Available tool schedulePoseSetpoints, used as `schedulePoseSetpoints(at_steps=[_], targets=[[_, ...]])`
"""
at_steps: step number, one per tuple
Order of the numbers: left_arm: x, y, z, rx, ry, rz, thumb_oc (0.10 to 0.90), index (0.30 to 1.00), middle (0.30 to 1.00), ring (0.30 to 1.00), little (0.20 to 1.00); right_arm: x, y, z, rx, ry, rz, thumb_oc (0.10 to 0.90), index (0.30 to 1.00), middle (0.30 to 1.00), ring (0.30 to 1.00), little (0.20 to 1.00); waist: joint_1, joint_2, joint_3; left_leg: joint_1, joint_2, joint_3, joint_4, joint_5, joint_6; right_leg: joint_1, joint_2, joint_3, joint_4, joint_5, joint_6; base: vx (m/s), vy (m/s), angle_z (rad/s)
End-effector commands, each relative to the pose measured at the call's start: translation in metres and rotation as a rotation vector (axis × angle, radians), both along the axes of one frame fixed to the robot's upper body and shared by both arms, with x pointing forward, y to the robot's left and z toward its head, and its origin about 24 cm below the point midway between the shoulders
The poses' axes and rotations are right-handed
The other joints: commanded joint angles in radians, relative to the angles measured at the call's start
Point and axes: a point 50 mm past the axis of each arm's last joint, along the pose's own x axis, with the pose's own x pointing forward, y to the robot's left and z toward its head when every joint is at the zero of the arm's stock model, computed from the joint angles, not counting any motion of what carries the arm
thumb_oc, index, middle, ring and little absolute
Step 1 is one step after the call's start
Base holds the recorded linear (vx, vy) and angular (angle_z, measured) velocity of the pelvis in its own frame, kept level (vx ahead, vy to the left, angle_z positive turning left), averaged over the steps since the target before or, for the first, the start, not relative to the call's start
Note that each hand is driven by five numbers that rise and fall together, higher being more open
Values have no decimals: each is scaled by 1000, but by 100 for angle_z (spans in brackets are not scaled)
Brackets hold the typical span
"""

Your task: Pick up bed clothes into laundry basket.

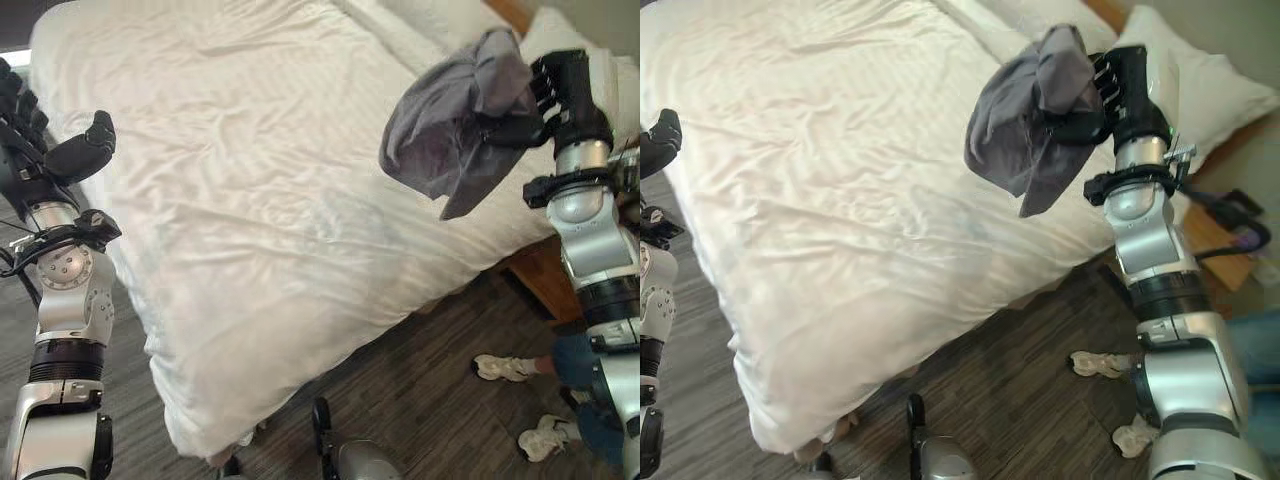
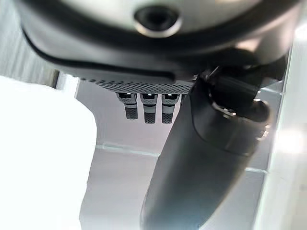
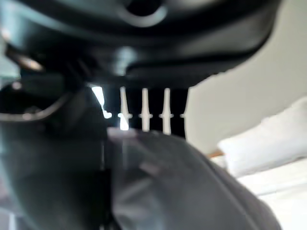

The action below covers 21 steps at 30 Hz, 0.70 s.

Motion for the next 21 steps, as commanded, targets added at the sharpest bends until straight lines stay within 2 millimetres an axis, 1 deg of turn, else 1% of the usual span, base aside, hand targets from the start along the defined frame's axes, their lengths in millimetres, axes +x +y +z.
schedulePoseSetpoints(at_steps=[1, 2, 3, 4, 5, 6, 7, 8, 9, 10, 11, 12, 13, 14, 15, 16, 17, 18, 19, 20, 21], targets=[[-10, -33, 48, 195, -229, -106, 800, 900, 900, 900, 900, -20, -1, 51, -84, -271, -51, 400, 300, 300, 300, 300, -60, 60, -126, -11, 10, 14, -3, -24, 6, -12, -85, -10, 135, -103, 146, -280, 162, -12], [-7, -40, 46, 197, -218, -128, 800, 900, 900, 900, 900, -25, 2, 51, -85, -296, -39, 400, 300, 300, 300, 300, -56, 70, -114, -15, 16, 37, -3, -10, 13, -27, -74, -39, 181, -120, 131, -338, 221, -28], [-5, -47, 46, 200, -220, -147, 800, 900, 900, 900, 900, -33, 1, 57, -94, -339, -43, 400, 300, 300, 300, 300, -51, 88, -106, -21, 29, 83, -3, -6, 19, -15, -70, -120, 235, -180, 107, -289, 144, -67], [-5, -47, 46, 200, -221, -149, 800, 900, 900, 900, 900, -33, 0, 57, -94, -339, -46, 400, 300, 300, 300, 300, -49, 87, -105, -24, 28, 84, -3, 0, 18, -18, -70, -119, 236, -175, 105, -294, 141, -142], [-5, -51, 49, 203, -235, -161, 800, 900, 900, 900, 900, -38, -1, 61, -108, -359, -39, 400, 300, 300, 300, 300, -41, 93, -105, -36, 38, 122, -3, 17, 22, -6, -78, -179, 266, -207, 85, -245, 54, -134], [-9, -51, 53, 205, -260, -168, 800, 900, 900, 900, 900, -43, -1, 65, -125, -379, -29, 400, 300, 300, 300, 300, -36, 95, -107, -43, 47, 151, -3, 21, 24, 10, -83, -222, 289, -238, 74, -316, 61, -116], [-11, -53, 56, 204, -277, -179, 800, 900, 900, 900, 900, -49, -1, 68, -133, -400, -18, 400, 300, 300, 300, 300, -33, 97, -112, -50, 52, 180, -3, 26, 25, 20, -90, -249, 307, -253, 69, -290, 22, -62], [-14, -53, 56, 187, -293, -177, 800, 900, 900, 900, 900, -55, 1, 71, -126, -437, -1, 400, 300, 300, 300, 300, -32, 100, -119, -60, 62, 223, -2, 38, 28, 39, -104, -289, 327, -267, 63, -322, 6, -91], [-18, -50, 56, 164, -310, -170, 800, 900, 900, 900, 900, -63, 1, 71, -105, -468, 20, 400, 300, 300, 300, 300, -27, 102, -127, -70, 71, 266, 0, 52, 32, 55, -115, -312, 342, -275, 55, -233, 4, -102], [-18, -50, 56, 164, -309, -171, 800, 900, 900, 900, 900, -64, 1, 71, -104, -467, 19, 400, 300, 300, 300, 300, -24, 102, -128, -71, 71, 268, 0, 53, 32, 53, -114, -310, 341, -274, 55, -228, 8, -113], [-23, -42, 52, 122, -320, -140, 800, 900, 900, 900, 900, -70, 3, 70, -69, -504, 46, 400, 300, 300, 300, 300, -25, 113, -131, -77, 81, 309, 7, 53, 37, 79, -138, -349, 363, -288, 56, -274, 33, -115], [-34, -34, 39, 90, -308, -105, 800, 900, 900, 900, 900, -82, 13, 60, -31, -553, 94, 400, 300, 300, 300, 300, -10, 124, -149, -75, 87, 392, 11, 52, 47, 117, -176, -380, 378, -293, 58, -346, 20, -137], [-46, -44, 54, 69, -429, -126, 800, 900, 900, 900, 900, -87, 21, 56, -1, -582, 142, 400, 300, 300, 300, 300, -20, 137, -162, -78, 93, 437, 14, 59, 50, 145, -199, -406, 375, -292, 63, -332, -12, -192], [-64, -58, 46, 99, -467, -171, 800, 900, 900, 900, 900, -96, 19, 42, 53, -601, 125, 400, 300, 300, 300, 300, -10, 139, -157, -81, 94, 469, 18, 63, 59, 170, -216, -423, 366, -286, 65, -164, -33, -220], [-68, -60, 42, 101, -453, -175, 800, 900, 900, 900, 900, -99, 19, 38, 52, -590, 123, 400, 300, 300, 300, 300, -2, 138, -166, -74, 93, 475, 18, 61, 60, 174, -217, -418, 362, -284, 67, -295, -110, -311], [-89, -64, 10, 138, -346, -175, 800, 900, 900, 900, 900, -113, 26, 24, 89, -620, 146, 400, 300, 300, 300, 300, 24, 140, -172, -83, 105, 538, 30, 77, 59, 215, -241, -444, 323, -259, 78, -266, -142, -262], [-94, -66, 7, 144, -349, -182, 800, 900, 900, 900, 900, -117, 32, 24, 106, -658, 168, 400, 300, 300, 300, 300, 30, 149, -175, -79, 121, 550, 30, 74, 51, 231, -266, -473, 317, -252, 95, -397, -201, -248], [-99, -67, 5, 159, -342, -178, 800, 900, 900, 900, 900, -120, 38, 20, 110, -666, 190, 400, 300, 300, 300, 300, 43, 159, -173, -79, 144, 609, 43, 86, 42, 244, -302, -540, 307, -224, 107, -271, -132, -234], [-101, -71, 3, 178, -331, -189, 800, 900, 900, 900, 900, -125, 45, 18, 102, -674, 217, 400, 300, 300, 300, 300, 57, 170, -172, -76, 164, 655, 54, 98, 32, 247, -322, -585, 290, -187, 113, -274, -98, -270], [-103, -72, 1, 173, -327, -186, 800, 900, 900, 900, 900, -125, 50, 18, 92, -678, 235, 400, 300, 300, 300, 300, 64, 178, -172, -76, 189, 707, 57, 115, 24, 256, -342, -660, 281, -177, 117, -183, -128, -315], [-104, -79, -2, 175, -314, -218, 800, 900, 900, 900, 900, -129, 52, 13, 77, -671, 226, 400, 300, 300, 300, 300, 66, 188, -168, -66, 212, 736, 63, 135, 8, 258, -337, -690, 262, -168, 113, -161, -194, -233]])
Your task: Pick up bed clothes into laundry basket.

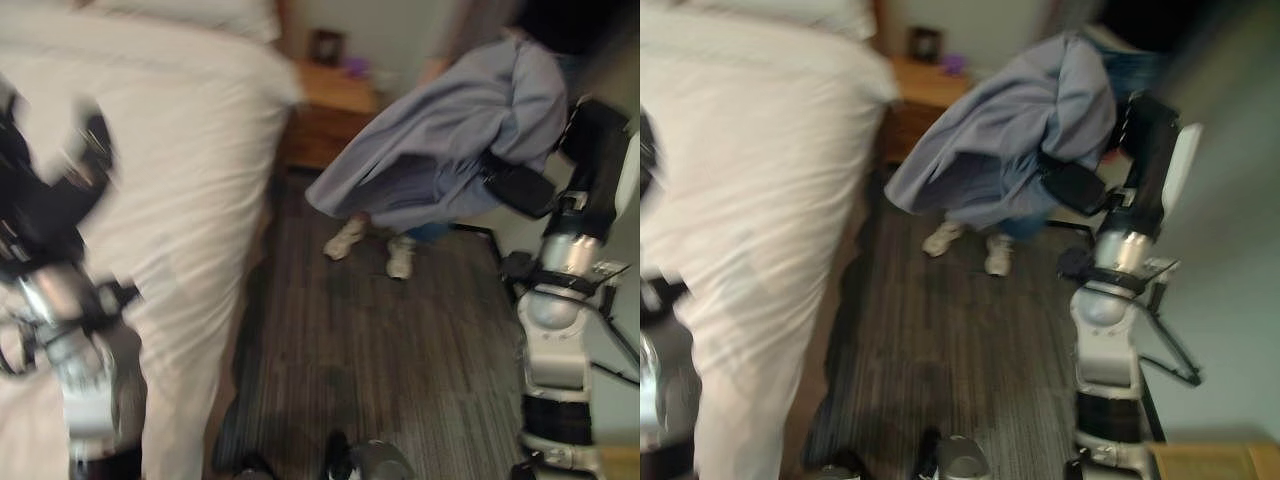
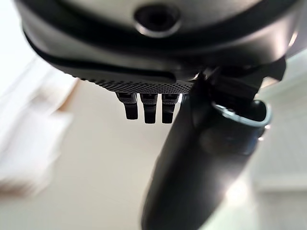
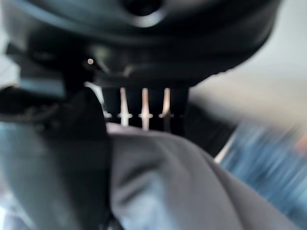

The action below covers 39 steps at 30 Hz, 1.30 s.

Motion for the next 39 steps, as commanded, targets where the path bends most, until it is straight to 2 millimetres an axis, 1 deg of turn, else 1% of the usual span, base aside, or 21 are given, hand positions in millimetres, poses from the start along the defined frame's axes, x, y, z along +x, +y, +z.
schedulePoseSetpoints(at_steps=[1, 4, 6, 12, 13, 14, 15, 16, 17, 20, 21, 23, 25, 29, 31, 32, 34, 35, 36, 38, 39], targets=[[4, -19, 41, 154, -225, -78, 800, 900, 900, 900, 900, -30, 3, 71, -296, -373, -15, 400, 300, 300, 300, 300, -49, 54, -107, -78, 142, -96, -81, 149, -58, 228, -94, 7, -303, 159, 164, -92, -188, -217], [9, -36, 30, 147, -177, -174, 800, 900, 900, 900, 900, -31, -10, 50, -289, -272, -59, 400, 300, 300, 300, 300, -72, 66, -103, -81, 185, -89, -75, 189, -90, 220, -45, 36, -340, 132, 155, -48, -234, -149], [21, -60, 13, 134, -89, -310, 800, 900, 900, 900, 900, -33, -21, 30, -300, -167, -95, 400, 300, 300, 300, 300, -123, 120, -103, -70, 242, -74, -88, 245, -132, 209, 29, 71, -387, 62, 121, -50, -246, -28], [30, -86, -9, 155, 32, -452, 800, 900, 900, 900, 900, -36, -20, 20, -384, -121, -107, 400, 300, 300, 300, 300, -181, 165, -71, -54, 333, -31, -23, 289, -190, 199, 127, 146, -445, 3, 73, -20, -172, -85], [34, -92, -13, 152, 60, -475, 800, 900, 900, 900, 900, -30, -15, 18, -409, -119, -103, 400, 300, 300, 300, 300, -156, 170, -35, -88, 354, -138, 78, 340, -221, 207, 161, 196, -458, -28, 54, -26, -138, -122], [37, -92, -14, 143, 70, -467, 800, 900, 900, 900, 900, -25, -13, 16, -419, -106, -104, 400, 300, 300, 300, 300, -135, 169, -11, -130, 341, -235, 136, 348, -194, 198, 180, 205, -456, -21, 36, 18, -128, -128], [37, -92, -14, 142, 68, -466, 800, 900, 900, 900, 900, -25, -13, 16, -420, -108, -105, 400, 300, 300, 300, 300, -135, 169, -14, -135, 336, -269, 141, 335, -213, 202, 181, 225, -459, -34, 38, -70, -81, -164], [40, -92, -19, 125, 87, -457, 800, 900, 900, 900, 900, -20, -10, 12, -440, -82, -88, 400, 300, 300, 300, 300, -106, 148, -3, -185, 229, -501, 183, 243, -132, 156, 177, 303, -457, 1, 36, 17, -6, -140], [42, -95, -24, 122, 104, -463, 800, 900, 900, 900, 900, -18, -8, 9, -453, -65, -77, 400, 300, 300, 300, 300, -93, 144, -4, -183, 174, -615, 195, 178, -110, 134, 177, 366, -459, 10, 42, 3, 8, -297], [46, -107, -37, 109, 153, -502, 800, 900, 900, 900, 900, -16, -6, 2, -513, -16, -58, 400, 300, 300, 300, 300, -66, 150, 2, -207, 43, -902, 223, 74, -106, 107, 194, 531, -493, 37, 56, 108, 91, -192], [46, -107, -37, 109, 152, -503, 800, 900, 900, 900, 900, -16, -6, 2, -514, -16, -59, 400, 300, 300, 300, 300, -65, 148, 2, -214, 38, -902, 225, 83, -103, 101, 190, 532, -492, 46, 56, 80, 74, -107], [48, -110, -48, 91, 199, -506, 800, 900, 900, 900, 900, -13, -8, -7, -536, 46, -57, 400, 300, 300, 300, 300, -45, 149, 10, -238, -52, -992, 181, 10, -96, 100, 200, 593, -498, 49, 61, 86, 58, -157], [49, -115, -65, 53, 273, -525, 800, 900, 900, 900, 900, -7, -6, -15, -545, 91, -35, 400, 300, 300, 300, 300, -25, 158, 12, -224, -153, -1062, 76, -36, -58, 81, 222, 665, -499, 56, 65, 44, 42, -103], [48, -124, -76, 48, 330, -580, 800, 900, 900, 900, 900, -11, -12, -21, -558, 125, -70, 400, 300, 300, 300, 300, -36, 169, 14, -206, -144, -1018, 24, -21, -28, 48, 246, 693, -437, 48, 65, 34, 130, -141], [51, -129, -81, 103, 370, -605, 800, 900, 900, 900, 900, -10, -6, -34, -517, 181, -20, 400, 300, 300, 300, 300, -40, 174, 30, -146, -126, -943, -50, -22, 9, -45, 218, 601, -226, 46, 121, 100, 145, -38], [51, -129, -81, 104, 370, -605, 800, 900, 900, 900, 900, -10, -6, -33, -516, 181, -19, 400, 300, 300, 300, 300, -38, 172, 31, -143, -127, -940, -53, -21, 10, -48, 217, 604, -218, 42, 122, 85, 112, -66], [50, -129, -81, 126, 373, -601, 800, 900, 900, 900, 900, -10, 0, -43, -491, 224, 16, 400, 300, 300, 300, 300, -48, 179, 52, -89, -127, -903, -84, -39, 28, -96, 174, 538, -87, 110, 175, 110, 56, -69], [49, -129, -81, 127, 373, -599, 800, 900, 900, 900, 900, -10, 0, -42, -491, 224, 17, 400, 300, 300, 300, 300, -48, 176, 55, -84, -130, -902, -86, -39, 29, -99, 171, 542, -77, 106, 178, 88, 99, -44], [47, -121, -80, 157, 374, -556, 800, 900, 900, 900, 900, -10, 3, -55, -435, 285, 58, 400, 300, 300, 300, 300, -51, 192, 77, -55, -123, -873, -102, -45, 39, -152, 126, 474, 27, 167, 209, 63, 102, -37], [44, -116, -80, 163, 370, -548, 800, 900, 900, 900, 900, -14, 5, -64, -396, 325, 80, 400, 300, 300, 300, 300, -58, 204, 73, -21, -120, -874, -128, -54, 39, -193, 111, 435, 53, 158, 202, 209, 71, -64], [43, -112, -82, 136, 379, -534, 800, 900, 900, 900, 900, -18, 2, -72, -345, 359, 82, 400, 300, 300, 300, 300, -72, 201, 75, -1, -130, -896, -140, -68, 38, -237, 137, 431, -2, 148, 184, 316, -45, -45]])
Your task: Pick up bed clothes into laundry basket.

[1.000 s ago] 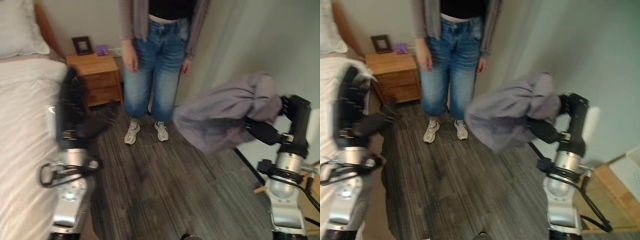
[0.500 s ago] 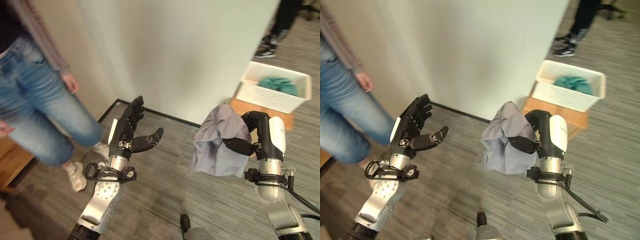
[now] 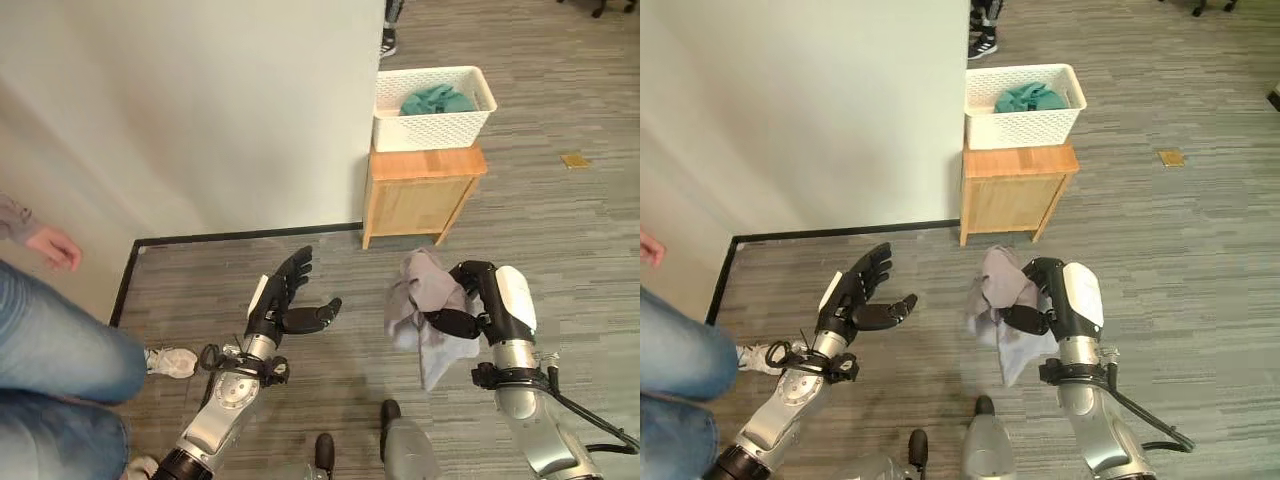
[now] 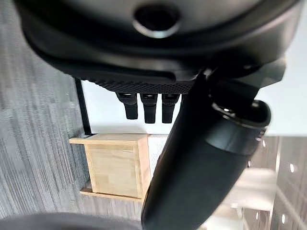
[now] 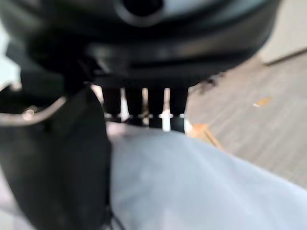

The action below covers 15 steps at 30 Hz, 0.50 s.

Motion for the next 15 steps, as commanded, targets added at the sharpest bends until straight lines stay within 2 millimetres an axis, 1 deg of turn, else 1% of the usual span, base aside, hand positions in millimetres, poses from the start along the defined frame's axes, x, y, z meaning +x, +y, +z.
schedulePoseSetpoints(at_steps=[1, 3, 5, 6, 7, 8, 9, 10, 11, 12, 13, 14, 15], targets=[[6, 2, 54, -86, -275, 7, 800, 900, 900, 900, 900, 14, 0, 49, 78, -241, 30, 400, 300, 300, 300, 300, -5, 6, -69, 58, 71, 40, -40, -99, -68, -40, 20, -9, -52, 28, -4, 370, -129, -6], [6, 9, 53, -93, -263, 25, 800, 900, 900, 900, 900, 15, 2, 45, 132, -220, 30, 400, 300, 300, 300, 300, -11, -3, -79, 81, 72, 59, -43, -135, -89, -35, -20, -95, -219, 33, -33, 309, -176, 16], [8, 15, 54, -96, -261, 41, 800, 900, 900, 900, 900, 19, 6, 42, 206, -212, 35, 400, 300, 300, 300, 300, -10, -7, -85, 111, 92, 80, -43, -169, -118, -33, -38, -193, -355, 78, -35, 330, -221, 24], [7, 18, 55, -95, -269, 56, 800, 900, 900, 900, 900, 20, 8, 42, 220, -210, 38, 400, 300, 300, 300, 300, -6, -7, -85, 124, 105, 87, -43, -182, -129, -40, -50, -227, -388, 92, -31, 394, -237, 7], [7, 19, 55, -100, -270, 58, 800, 900, 900, 900, 900, 20, 10, 41, 252, -206, 46, 400, 300, 300, 300, 300, -8, -8, -84, 141, 115, 88, -43, -200, -137, -54, -64, -238, -399, 110, -28, 382, -201, 8], [6, 21, 57, -103, -280, 63, 800, 900, 900, 900, 900, 19, 10, 41, 254, -206, 48, 400, 300, 300, 300, 300, -9, -8, -84, 154, 124, 87, -43, -213, -141, -62, -68, -231, -398, 118, -23, 453, -222, 24], [7, 20, 57, -102, -283, 63, 800, 900, 900, 900, 900, 18, 10, 41, 263, -204, 50, 400, 300, 300, 300, 300, -13, -13, -88, 169, 133, 86, -22, -239, -146, -57, -64, -215, -400, 114, -31, 409, -194, 25], [7, 19, 59, -100, -291, 62, 800, 900, 900, 900, 900, 18, 12, 40, 272, -202, 56, 400, 300, 300, 300, 300, -18, -13, -96, 173, 143, 84, 17, -243, -152, -48, -60, -202, -393, 114, -46, 403, -213, 33], [7, 17, 58, -108, -289, 64, 800, 900, 900, 900, 900, 19, 13, 38, 292, -196, 57, 400, 300, 300, 300, 300, -23, -2, -99, 160, 162, 91, 100, -228, -170, -39, -45, -195, -377, 105, -65, 379, -233, 25], [8, 17, 58, -127, -287, 76, 800, 900, 900, 900, 900, 20, 14, 37, 305, -195, 64, 400, 300, 300, 300, 300, -23, 7, -103, 138, 182, 111, 205, -172, -194, -12, -16, -200, -371, 88, -86, 345, -297, 19], [9, 16, 57, -144, -278, 77, 800, 900, 900, 900, 900, 21, 15, 36, 309, -187, 72, 400, 300, 300, 300, 300, -20, 9, -103, 82, 208, 119, 338, -99, -209, 25, 6, -202, -384, 66, -111, 312, -374, 15], [10, 13, 57, -161, -267, 73, 800, 900, 900, 900, 900, 23, 17, 39, 305, -196, 85, 400, 300, 300, 300, 300, -17, -2, -98, 2, 213, 100, 501, -13, -223, 67, 16, -213, -415, 53, -142, 265, -391, -1], [11, 13, 59, -164, -274, 73, 800, 900, 900, 900, 900, 26, 20, 45, 289, -218, 104, 400, 300, 300, 300, 300, -3, -9, -83, -55, 195, 77, 649, 49, -226, 106, 31, -218, -439, 34, -170, 264, -361, -21]])
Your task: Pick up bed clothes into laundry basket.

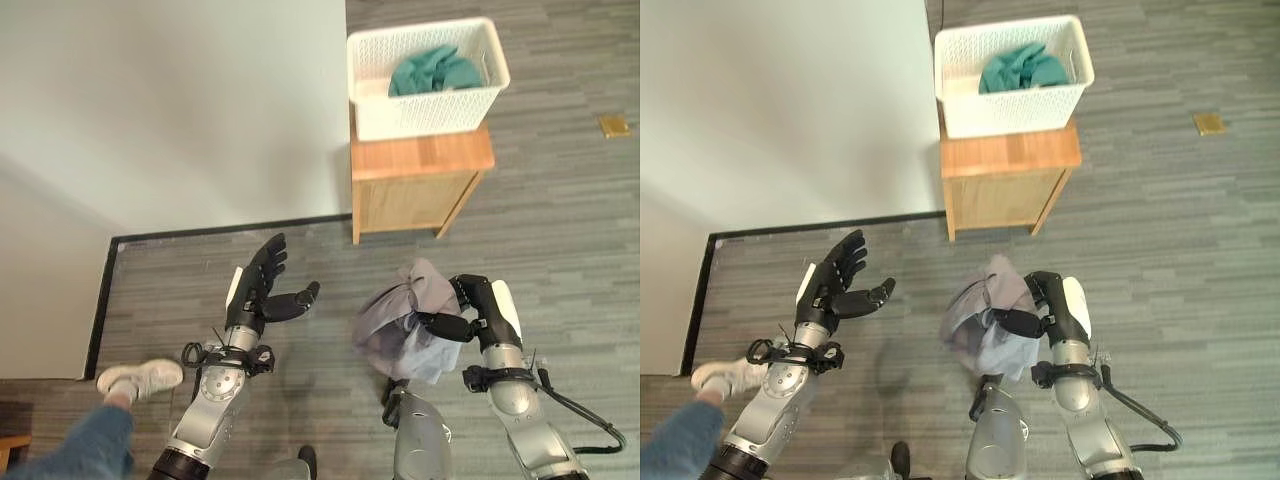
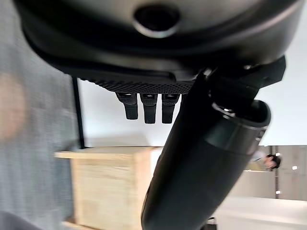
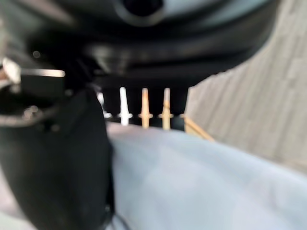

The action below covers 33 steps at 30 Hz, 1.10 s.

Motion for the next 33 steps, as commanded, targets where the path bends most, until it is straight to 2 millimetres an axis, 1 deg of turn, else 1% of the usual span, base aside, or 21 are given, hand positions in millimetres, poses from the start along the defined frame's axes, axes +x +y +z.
schedulePoseSetpoints(at_steps=[1, 2, 3, 4, 6, 7, 8, 9, 10, 12, 14, 16, 19, 20, 22, 24, 26, 28, 29, 30, 33], targets=[[2, 4, 53, -48, -262, -3, 800, 900, 900, 900, 900, 13, 31, 58, 36, -320, 152, 400, 300, 300, 300, 300, 33, -47, -74, -68, -30, -3, 368, 31, 61, 150, 57, 75, -401, 60, 71, 161, -209, -67], [3, 4, 53, -47, -264, -3, 800, 900, 900, 900, 900, 13, 31, 58, 36, -322, 151, 400, 300, 300, 300, 300, 28, -55, -74, -77, -40, -7, 370, 37, 64, 147, 47, 71, -402, 64, 71, 175, -162, -79], [2, 5, 54, -45, -270, 1, 800, 900, 900, 900, 900, 16, 31, 62, 18, -329, 160, 400, 300, 300, 300, 300, 51, -62, -56, -136, -42, 6, 452, 13, 68, 188, 53, 84, -419, 42, 66, 284, -77, -62], [3, 6, 58, -62, -281, 18, 800, 900, 900, 900, 900, 22, 33, 70, -22, -351, 174, 400, 300, 300, 300, 300, 89, -70, -31, -240, -22, 52, 464, -25, 76, 236, 39, 98, -438, 20, 79, 436, -42, -26], [4, 7, 60, -64, -293, 31, 800, 900, 900, 900, 900, 25, 38, 77, -49, -378, 193, 400, 300, 300, 300, 300, 126, -51, -26, -293, 2, 93, 286, -49, 86, 286, 55, 122, -458, -4, 100, 499, 140, -52], [4, 7, 60, -65, -294, 37, 800, 900, 900, 900, 900, 25, 42, 81, -69, -401, 211, 400, 300, 300, 300, 300, 147, -48, -30, -293, -20, 113, 130, -48, 100, 306, 56, 144, -470, -5, 118, 563, 218, -87], [3, 9, 57, -59, -289, 41, 800, 900, 900, 900, 900, 24, 44, 85, -89, -427, 226, 400, 300, 300, 300, 300, 168, -38, -36, -309, -22, 119, -37, -9, 100, 337, 66, 159, -481, -18, 135, 573, 225, -67], [1, 10, 55, -57, -283, 40, 800, 900, 900, 900, 900, 23, 48, 92, -111, -461, 240, 400, 300, 300, 300, 300, 185, -20, -44, -337, -14, 118, -142, 48, 93, 369, 82, 168, -489, -31, 149, 530, 155, -74], [-2, 9, 53, -64, -278, 37, 800, 900, 900, 900, 900, 20, 49, 94, -129, -481, 245, 400, 300, 300, 300, 300, 200, -15, -50, -312, -14, 134, -252, 100, 82, 392, 83, 176, -490, -44, 154, 459, 87, -59], [-6, 8, 49, -75, -264, 36, 800, 900, 900, 900, 900, 16, 53, 106, -155, -553, 250, 400, 300, 300, 300, 300, 212, -10, -50, -337, 1, 185, -291, 163, 78, 441, 97, 167, -490, -74, 154, 399, 48, -42], [-7, 6, 44, -68, -242, 23, 800, 900, 900, 900, 900, 15, 57, 118, -171, -626, 248, 400, 300, 300, 300, 300, 230, -18, -85, -300, -21, 190, -338, 147, 108, 504, 91, 172, -477, -106, 172, 497, 121, -16], [-7, 3, 43, -54, -236, -2, 800, 900, 900, 900, 900, 16, 56, 122, -175, -651, 233, 400, 300, 300, 300, 300, 232, -26, -97, -291, -29, 192, -348, 149, 118, 502, 86, 175, -452, -106, 177, 325, 97, -2], [-2, -1, 42, -12, -224, -42, 800, 900, 900, 900, 900, 20, 59, 131, -196, -694, 214, 400, 300, 300, 300, 300, 231, -60, -111, -223, -58, 211, -378, 110, 160, 452, 51, 200, -244, -120, 215, 292, 121, 8], [0, -1, 46, 5, -237, -46, 800, 900, 900, 900, 900, 21, 59, 135, -215, -710, 208, 400, 300, 300, 300, 300, 223, -61, -108, -200, -62, 215, -383, 99, 174, 404, 40, 216, -159, -90, 239, 228, 148, -18], [6, -4, 54, 27, -277, -46, 800, 900, 900, 900, 900, 22, 59, 144, -241, -753, 186, 400, 300, 300, 300, 300, 189, -45, -92, -162, -63, 201, -389, 75, 196, 298, 31, 264, 22, -17, 277, 179, 156, -5], [10, -7, 64, 26, -323, -48, 800, 900, 900, 900, 900, 19, 58, 147, -249, -777, 166, 400, 300, 300, 300, 300, 157, -28, -80, -126, -56, 195, -406, 62, 199, 226, 12, 281, 76, 5, 282, 157, 52, 29], [13, -10, 72, 19, -358, -60, 800, 900, 900, 900, 900, 17, 54, 140, -236, -751, 143, 400, 300, 300, 300, 300, 133, -27, -72, -110, -53, 180, -410, 50, 187, 214, -22, 271, -22, -14, 259, 140, -92, 37], [14, -13, 75, 19, -362, -72, 800, 900, 900, 900, 900, 16, 50, 130, -233, -717, 108, 400, 300, 300, 300, 300, 127, -39, -70, -109, -58, 169, -409, 37, 173, 222, -35, 279, -172, -39, 236, 112, -151, 35], [14, -13, 74, 20, -360, -72, 800, 900, 900, 900, 900, 16, 50, 129, -232, -718, 106, 400, 300, 300, 300, 300, 125, -39, -71, -108, -57, 166, -408, 35, 172, 234, -33, 272, -188, -35, 236, 88, -162, 61], [10, -15, 74, 3, -368, -93, 800, 900, 900, 900, 900, 6, 46, 127, -249, -697, 103, 400, 300, 300, 300, 300, 123, -60, -91, -106, -67, 166, -398, 22, 169, 295, -37, 262, -298, -29, 239, 74, -112, 67], [7, -16, 66, -4, -334, -90, 800, 900, 900, 900, 900, -1, 54, 140, -182, -784, 124, 400, 300, 300, 300, 300, 128, -62, -122, -86, -56, 188, -400, 24, 160, 339, -32, 248, -352, -1, 240, 104, -97, 36]])
